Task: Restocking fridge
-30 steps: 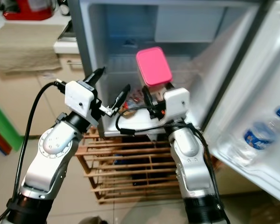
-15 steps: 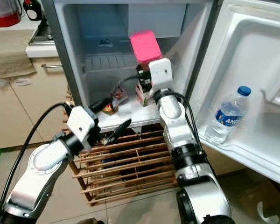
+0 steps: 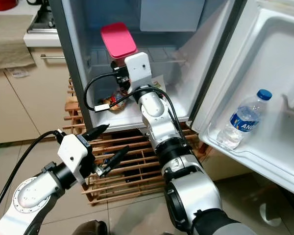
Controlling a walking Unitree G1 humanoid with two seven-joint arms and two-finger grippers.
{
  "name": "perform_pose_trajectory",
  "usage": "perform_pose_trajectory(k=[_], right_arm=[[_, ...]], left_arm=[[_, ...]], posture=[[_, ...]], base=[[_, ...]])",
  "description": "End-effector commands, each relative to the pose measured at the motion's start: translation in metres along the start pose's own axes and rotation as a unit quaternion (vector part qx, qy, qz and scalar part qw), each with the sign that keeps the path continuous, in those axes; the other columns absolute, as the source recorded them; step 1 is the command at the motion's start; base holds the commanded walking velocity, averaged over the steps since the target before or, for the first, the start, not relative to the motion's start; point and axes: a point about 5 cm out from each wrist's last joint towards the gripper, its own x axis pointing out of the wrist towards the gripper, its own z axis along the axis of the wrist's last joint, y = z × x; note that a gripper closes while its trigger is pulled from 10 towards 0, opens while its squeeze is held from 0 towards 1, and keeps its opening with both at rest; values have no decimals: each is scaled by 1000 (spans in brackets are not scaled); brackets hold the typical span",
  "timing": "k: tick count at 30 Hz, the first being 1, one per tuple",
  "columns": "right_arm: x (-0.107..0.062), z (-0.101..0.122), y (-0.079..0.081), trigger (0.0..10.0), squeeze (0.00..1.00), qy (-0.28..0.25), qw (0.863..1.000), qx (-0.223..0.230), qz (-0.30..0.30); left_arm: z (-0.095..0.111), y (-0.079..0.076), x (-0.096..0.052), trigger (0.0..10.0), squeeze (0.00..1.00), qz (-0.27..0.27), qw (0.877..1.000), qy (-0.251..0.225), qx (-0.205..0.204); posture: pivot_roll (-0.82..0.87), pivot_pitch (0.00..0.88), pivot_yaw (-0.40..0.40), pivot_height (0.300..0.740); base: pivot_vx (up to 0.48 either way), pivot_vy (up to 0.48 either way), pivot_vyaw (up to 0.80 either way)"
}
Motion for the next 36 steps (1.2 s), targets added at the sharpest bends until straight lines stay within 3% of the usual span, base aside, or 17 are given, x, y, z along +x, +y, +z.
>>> perform_pose_trajectory(k=[1, 6, 9, 13, 22, 29, 36], right_arm=[[5, 8, -1, 10000, 0, -17, 1000, -10, -1], [10, 10, -7, 10000, 0, -8, 1000, -13, -21], [14, 10, -13, 10000, 0, 8, 999, 26, -42], [18, 11, -17, 10000, 0, 25, 997, 45, -56], [31, 28, -23, 10000, 0, 44, 996, 45, -58], [38, 41, -22, 10000, 0, 40, 997, 46, -55], [42, 44, -8, 10000, 0, 46, 996, 74, -26]], left_arm=[[6, -4, -2, 10000, 0, -3, 1000, -5, 2], [7, -5, -6, 10000, 0, 1, 1000, 3, 0], [7, -6, -8, 10000, 0, 7, 1000, 6, -2], [7, -7, -9, 10000, 0, 20, 1000, 10, -5], [10, -15, -13, 10000, 0, 30, 999, 14, -11], [11, -16, -17, 10000, 0, 48, 999, 19, -13], [12, -19, -17, 10000, 0, 59, 998, 23, -16]], posture=[[216, 136, -57, 740], [227, 144, -63, 740], [238, 146, -68, 740], [246, 150, -77, 740], [287, 160, -110, 740], [308, 160, -132, 740], [315, 159, -154, 740]], base=[[0, 0, 0], [0, 0, 0], [0, 0, 0], [0, 0, 0], [0, 0, 0], [0, 0, 0], [0, 0, 0]])
